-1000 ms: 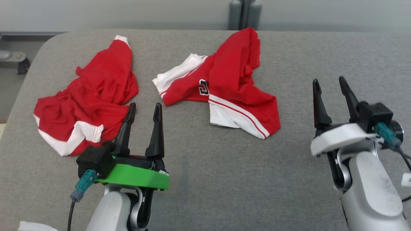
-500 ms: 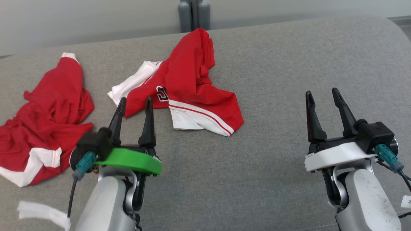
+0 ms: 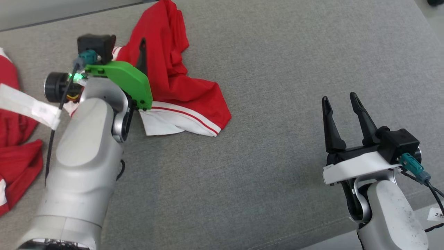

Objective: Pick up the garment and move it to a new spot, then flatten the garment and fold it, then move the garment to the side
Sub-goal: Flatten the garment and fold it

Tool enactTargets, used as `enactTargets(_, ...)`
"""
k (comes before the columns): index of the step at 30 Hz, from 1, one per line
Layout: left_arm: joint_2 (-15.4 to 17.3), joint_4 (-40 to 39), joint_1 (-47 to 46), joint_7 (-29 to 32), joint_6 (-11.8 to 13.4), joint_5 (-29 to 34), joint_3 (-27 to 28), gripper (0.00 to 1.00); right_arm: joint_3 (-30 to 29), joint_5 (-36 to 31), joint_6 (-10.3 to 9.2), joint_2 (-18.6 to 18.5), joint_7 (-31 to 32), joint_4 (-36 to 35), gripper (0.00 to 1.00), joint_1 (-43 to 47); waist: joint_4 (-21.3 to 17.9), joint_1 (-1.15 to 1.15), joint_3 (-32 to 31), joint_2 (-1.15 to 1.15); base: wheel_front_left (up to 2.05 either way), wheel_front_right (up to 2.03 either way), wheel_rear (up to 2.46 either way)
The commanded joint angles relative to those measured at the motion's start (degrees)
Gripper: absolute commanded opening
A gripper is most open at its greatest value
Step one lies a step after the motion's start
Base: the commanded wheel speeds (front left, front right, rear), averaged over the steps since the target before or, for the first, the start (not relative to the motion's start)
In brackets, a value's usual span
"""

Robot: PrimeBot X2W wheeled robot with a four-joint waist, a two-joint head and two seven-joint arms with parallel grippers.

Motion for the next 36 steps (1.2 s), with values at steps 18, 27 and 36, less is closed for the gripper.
enactTargets(18, 1.81, 15.63, -12.23, 0.84, -0.79, 2.85, -3.65, 0.0, 2.04, 2.67, 0.0, 0.01, -0.24, -0.54, 1.0, -1.99, -7.78, 0.0, 6.54, 0.0, 0.0, 0.0, 0.0)
enactTargets(27, -0.69, 15.39, -14.77, -5.84, -2.95, 4.07, -6.85, 0.0, 2.64, 3.03, 0.0, 0.0, -0.24, 0.13, 1.0, -2.05, -8.81, 0.0, 5.51, 0.0, 0.0, 0.0, 0.0)
enactTargets(36, -3.26, 6.16, -10.82, -10.71, -6.49, 4.44, -21.9, 0.0, 1.3, 2.59, 0.0, 0.01, -0.24, 0.87, 1.0, -1.25, -9.9, 0.0, 2.81, 0.0, 0.0, 0.0, 0.0)
